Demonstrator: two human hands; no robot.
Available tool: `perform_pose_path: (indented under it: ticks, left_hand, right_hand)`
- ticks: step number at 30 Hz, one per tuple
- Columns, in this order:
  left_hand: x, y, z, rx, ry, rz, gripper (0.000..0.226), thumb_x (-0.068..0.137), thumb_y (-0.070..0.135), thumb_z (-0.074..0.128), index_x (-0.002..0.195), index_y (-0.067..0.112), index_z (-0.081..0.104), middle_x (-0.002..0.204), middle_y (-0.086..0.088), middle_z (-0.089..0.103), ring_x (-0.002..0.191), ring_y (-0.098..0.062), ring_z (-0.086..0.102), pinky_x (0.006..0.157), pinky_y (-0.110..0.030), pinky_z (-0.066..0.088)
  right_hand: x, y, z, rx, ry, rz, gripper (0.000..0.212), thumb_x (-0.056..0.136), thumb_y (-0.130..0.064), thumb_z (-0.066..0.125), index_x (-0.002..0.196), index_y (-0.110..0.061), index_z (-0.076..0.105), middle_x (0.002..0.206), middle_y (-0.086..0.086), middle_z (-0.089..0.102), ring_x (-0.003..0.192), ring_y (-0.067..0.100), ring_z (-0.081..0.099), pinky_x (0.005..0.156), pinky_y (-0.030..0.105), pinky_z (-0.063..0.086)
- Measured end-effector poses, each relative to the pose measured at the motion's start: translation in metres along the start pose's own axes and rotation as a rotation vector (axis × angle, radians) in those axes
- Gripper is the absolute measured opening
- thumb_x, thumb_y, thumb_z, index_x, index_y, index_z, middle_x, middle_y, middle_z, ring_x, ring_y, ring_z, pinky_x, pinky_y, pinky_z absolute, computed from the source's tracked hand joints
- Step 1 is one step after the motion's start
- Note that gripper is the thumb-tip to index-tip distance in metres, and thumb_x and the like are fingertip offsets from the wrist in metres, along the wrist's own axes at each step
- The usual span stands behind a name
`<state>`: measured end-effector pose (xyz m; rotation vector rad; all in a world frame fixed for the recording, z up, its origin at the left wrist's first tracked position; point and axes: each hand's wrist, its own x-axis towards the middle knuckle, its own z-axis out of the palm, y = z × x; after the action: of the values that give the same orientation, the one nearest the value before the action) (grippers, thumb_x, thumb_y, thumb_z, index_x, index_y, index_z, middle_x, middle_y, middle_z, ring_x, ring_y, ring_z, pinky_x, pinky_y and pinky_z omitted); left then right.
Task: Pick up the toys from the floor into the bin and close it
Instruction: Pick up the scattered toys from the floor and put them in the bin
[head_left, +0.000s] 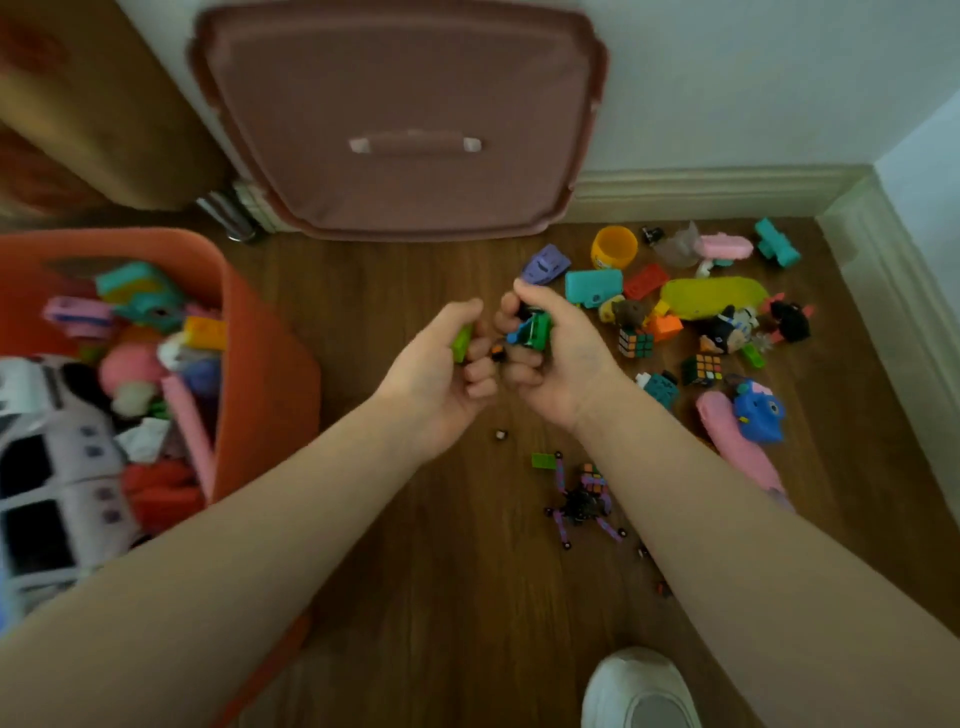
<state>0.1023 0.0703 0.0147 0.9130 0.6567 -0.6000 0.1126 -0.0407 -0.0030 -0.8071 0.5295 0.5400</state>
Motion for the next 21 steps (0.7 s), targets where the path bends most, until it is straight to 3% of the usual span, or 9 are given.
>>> perform_pose_path:
  ticks: [7,11,13,15,16,18,21]
  left_hand:
    - [-0.076,0.073,-0.057,0.042,0.096,0.204,0.025,0.093,0.024,0.045,0.07,0.013,0.048,0.049,0.004,0.038,0.037,-0.006,0.034,0.035,-0.016,0.025]
    - [-0.106,0.085,-0.105,0.084,0.25,0.319,0.023,0.095,0.021,0.044,0.076,0.012,0.053,0.055,-0.002,0.046,0.036,-0.009,0.041,0.038,-0.016,0.03]
    - [-0.115,0.085,-0.135,0.434,0.437,0.394,0.017,0.095,0.023,0.046,0.085,0.016,0.058,0.069,-0.003,0.054,0.051,-0.013,0.051,0.048,-0.022,0.039]
    - [-0.124,0.083,-0.164,0.907,0.575,0.495,0.011,0.094,0.021,0.047,0.094,0.02,0.058,0.08,0.002,0.057,0.07,-0.014,0.054,0.058,-0.022,0.04]
    - [-0.125,0.082,-0.173,1.092,0.59,0.541,0.011,0.092,0.019,0.048,0.098,0.02,0.057,0.089,0.002,0.056,0.082,-0.016,0.053,0.063,-0.019,0.039]
    - [-0.122,0.078,-0.18,1.332,0.595,0.6,0.021,0.089,0.017,0.05,0.109,0.016,0.057,0.111,-0.002,0.051,0.109,-0.023,0.044,0.085,-0.025,0.037]
    - [-0.119,0.075,-0.175,1.392,0.612,0.617,0.033,0.088,0.021,0.049,0.12,0.017,0.053,0.124,-0.005,0.048,0.122,-0.027,0.036,0.102,-0.041,0.03]
  right_hand:
    - [-0.016,0.016,0.118,-0.156,-0.208,0.035,0.03,0.095,-0.028,0.043,0.068,-0.016,0.051,0.054,-0.005,0.046,0.033,0.004,0.026,0.032,0.015,0.014]
    - [-0.018,0.05,0.17,-0.356,-0.178,0.094,0.028,0.095,-0.03,0.047,0.071,-0.017,0.053,0.062,-0.002,0.047,0.037,0.005,0.031,0.032,0.014,0.019]
    - [-0.018,0.073,0.188,-0.527,-0.16,0.138,0.021,0.095,-0.03,0.049,0.085,-0.014,0.06,0.073,0.004,0.055,0.052,0.01,0.046,0.041,0.017,0.035]
    - [-0.013,0.094,0.202,-0.731,-0.158,0.127,0.027,0.096,-0.027,0.048,0.112,-0.01,0.061,0.103,0.011,0.063,0.087,0.02,0.06,0.076,0.032,0.054]
    - [-0.01,0.099,0.204,-0.873,-0.16,0.073,0.031,0.097,-0.027,0.047,0.12,-0.009,0.058,0.115,0.01,0.06,0.103,0.022,0.058,0.09,0.037,0.05]
    - [-0.007,0.101,0.206,-1.19,-0.204,-0.1,0.031,0.098,-0.027,0.043,0.121,-0.011,0.058,0.118,0.003,0.056,0.112,0.02,0.052,0.095,0.035,0.043]
    - [-0.008,0.092,0.2,-1.446,-0.356,-0.331,0.029,0.1,-0.019,0.039,0.12,-0.013,0.059,0.121,0.001,0.059,0.11,0.015,0.054,0.095,0.03,0.044]
